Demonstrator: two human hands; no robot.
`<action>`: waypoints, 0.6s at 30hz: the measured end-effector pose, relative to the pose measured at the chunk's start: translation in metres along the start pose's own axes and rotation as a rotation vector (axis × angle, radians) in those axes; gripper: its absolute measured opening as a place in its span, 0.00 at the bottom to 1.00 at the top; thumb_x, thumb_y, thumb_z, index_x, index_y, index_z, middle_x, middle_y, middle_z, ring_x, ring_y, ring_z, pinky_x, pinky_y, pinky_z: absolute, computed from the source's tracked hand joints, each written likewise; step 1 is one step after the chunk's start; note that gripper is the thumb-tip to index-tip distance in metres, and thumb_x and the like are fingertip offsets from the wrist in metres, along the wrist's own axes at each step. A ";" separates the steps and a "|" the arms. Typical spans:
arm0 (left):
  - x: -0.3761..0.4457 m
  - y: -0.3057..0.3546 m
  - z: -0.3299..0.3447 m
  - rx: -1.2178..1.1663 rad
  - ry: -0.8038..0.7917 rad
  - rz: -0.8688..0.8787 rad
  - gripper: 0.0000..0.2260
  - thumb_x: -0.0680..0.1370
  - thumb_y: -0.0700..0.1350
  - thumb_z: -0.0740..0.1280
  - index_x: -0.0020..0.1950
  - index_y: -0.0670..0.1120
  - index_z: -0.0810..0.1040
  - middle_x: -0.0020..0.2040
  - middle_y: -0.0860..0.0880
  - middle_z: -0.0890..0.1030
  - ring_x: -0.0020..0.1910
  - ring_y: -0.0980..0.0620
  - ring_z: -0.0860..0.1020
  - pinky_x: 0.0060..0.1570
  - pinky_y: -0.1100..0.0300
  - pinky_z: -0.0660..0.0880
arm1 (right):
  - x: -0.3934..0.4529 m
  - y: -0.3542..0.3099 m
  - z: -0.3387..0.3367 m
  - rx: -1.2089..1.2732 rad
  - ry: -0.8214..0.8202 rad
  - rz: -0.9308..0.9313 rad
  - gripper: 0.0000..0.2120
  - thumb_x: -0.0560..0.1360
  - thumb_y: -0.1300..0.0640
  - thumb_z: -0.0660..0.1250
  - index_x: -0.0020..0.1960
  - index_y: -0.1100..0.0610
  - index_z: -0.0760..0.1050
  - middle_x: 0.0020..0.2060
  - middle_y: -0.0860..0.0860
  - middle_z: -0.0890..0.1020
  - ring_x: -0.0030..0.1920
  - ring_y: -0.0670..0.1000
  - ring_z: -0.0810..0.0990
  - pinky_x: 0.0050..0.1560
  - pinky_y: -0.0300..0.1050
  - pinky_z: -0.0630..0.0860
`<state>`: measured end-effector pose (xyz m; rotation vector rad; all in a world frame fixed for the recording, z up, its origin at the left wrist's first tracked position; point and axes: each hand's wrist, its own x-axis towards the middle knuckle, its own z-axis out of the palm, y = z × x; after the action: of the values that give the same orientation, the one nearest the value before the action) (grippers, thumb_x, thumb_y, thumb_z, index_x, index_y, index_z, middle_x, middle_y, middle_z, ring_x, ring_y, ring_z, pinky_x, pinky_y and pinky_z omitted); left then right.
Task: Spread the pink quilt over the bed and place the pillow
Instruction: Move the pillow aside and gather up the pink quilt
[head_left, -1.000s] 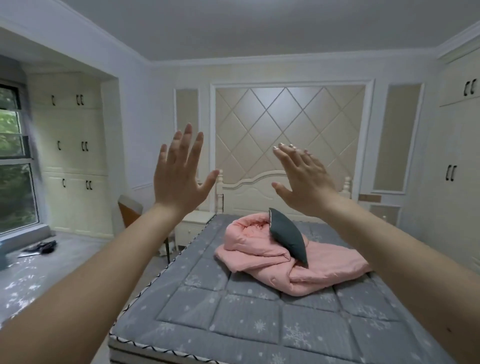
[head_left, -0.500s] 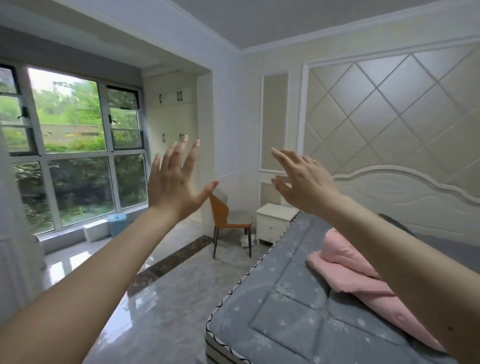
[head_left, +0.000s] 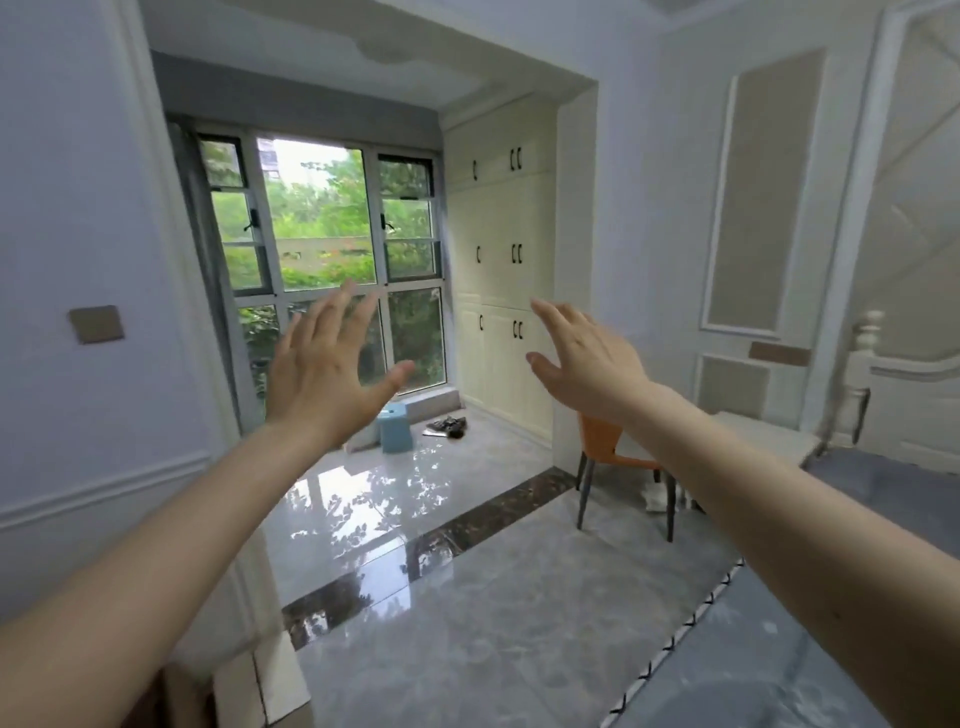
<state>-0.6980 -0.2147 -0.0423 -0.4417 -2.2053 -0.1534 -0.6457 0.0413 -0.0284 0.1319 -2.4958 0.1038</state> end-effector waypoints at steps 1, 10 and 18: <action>0.007 -0.015 0.008 0.022 0.004 -0.010 0.37 0.70 0.69 0.47 0.75 0.51 0.55 0.76 0.48 0.56 0.74 0.46 0.57 0.71 0.47 0.56 | 0.017 -0.005 0.016 0.012 0.001 -0.019 0.28 0.78 0.47 0.57 0.74 0.52 0.53 0.71 0.52 0.65 0.63 0.57 0.73 0.56 0.55 0.75; 0.080 -0.134 0.146 0.040 -0.005 -0.062 0.38 0.70 0.70 0.46 0.75 0.51 0.57 0.76 0.48 0.57 0.73 0.46 0.59 0.71 0.46 0.57 | 0.170 -0.028 0.155 -0.070 -0.022 -0.097 0.27 0.78 0.47 0.57 0.74 0.52 0.55 0.72 0.52 0.64 0.66 0.56 0.70 0.58 0.53 0.72; 0.181 -0.186 0.302 -0.047 -0.029 0.043 0.38 0.72 0.69 0.45 0.75 0.48 0.58 0.75 0.45 0.60 0.74 0.44 0.58 0.72 0.45 0.53 | 0.291 0.004 0.249 -0.198 -0.097 0.075 0.26 0.79 0.47 0.56 0.74 0.52 0.54 0.70 0.52 0.67 0.65 0.55 0.71 0.60 0.51 0.71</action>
<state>-1.0914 -0.2615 -0.0813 -0.5201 -2.2229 -0.1776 -1.0253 -0.0013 -0.0525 -0.0398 -2.5915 -0.1221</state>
